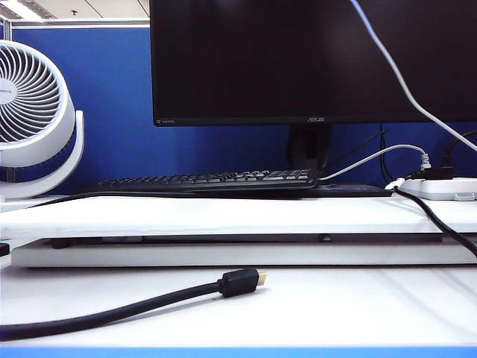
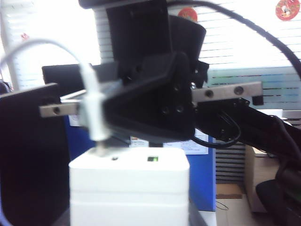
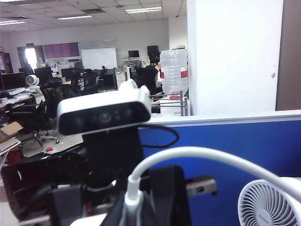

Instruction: Pick up the Type-C charging cable and the charging base, insert one end of the Type-C charger into the corresponding slot on the base, and finally place the plugged-in charger back on the table.

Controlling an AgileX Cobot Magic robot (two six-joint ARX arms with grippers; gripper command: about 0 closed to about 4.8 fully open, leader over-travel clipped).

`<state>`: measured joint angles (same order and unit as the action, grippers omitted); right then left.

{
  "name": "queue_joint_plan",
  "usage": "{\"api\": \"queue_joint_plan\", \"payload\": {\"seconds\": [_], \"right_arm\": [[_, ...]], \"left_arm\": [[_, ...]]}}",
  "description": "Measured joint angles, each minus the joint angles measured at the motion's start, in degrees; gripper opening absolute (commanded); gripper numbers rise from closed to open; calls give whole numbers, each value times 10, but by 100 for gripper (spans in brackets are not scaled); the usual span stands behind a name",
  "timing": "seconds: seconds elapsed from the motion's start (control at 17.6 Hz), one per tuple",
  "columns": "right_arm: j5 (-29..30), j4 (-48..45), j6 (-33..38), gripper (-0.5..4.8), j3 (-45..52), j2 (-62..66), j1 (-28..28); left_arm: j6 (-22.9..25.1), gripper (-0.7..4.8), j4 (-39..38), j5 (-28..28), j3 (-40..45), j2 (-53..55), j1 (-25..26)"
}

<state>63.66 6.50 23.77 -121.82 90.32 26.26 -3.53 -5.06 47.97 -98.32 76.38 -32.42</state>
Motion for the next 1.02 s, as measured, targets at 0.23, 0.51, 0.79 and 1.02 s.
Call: {"api": "queue_joint_plan", "payload": {"seconds": [0.23, 0.51, 0.79, 1.02], "right_arm": [[9, 4, 0, -1, 0, 0, 0], [9, 9, 0, -1, 0, 0, 1], [6, 10, -5, -1, 0, 0, 2], [12, 11, -10, -1, 0, 0, 4]], "left_arm": [[-11, -6, 0, 0, 0, 0, 0], [-26, -6, 2, 0, 0, 0, 0], [-34, -6, 2, 7, 0, 0, 0], [-52, -6, 7, 24, 0, 0, 0]]}}
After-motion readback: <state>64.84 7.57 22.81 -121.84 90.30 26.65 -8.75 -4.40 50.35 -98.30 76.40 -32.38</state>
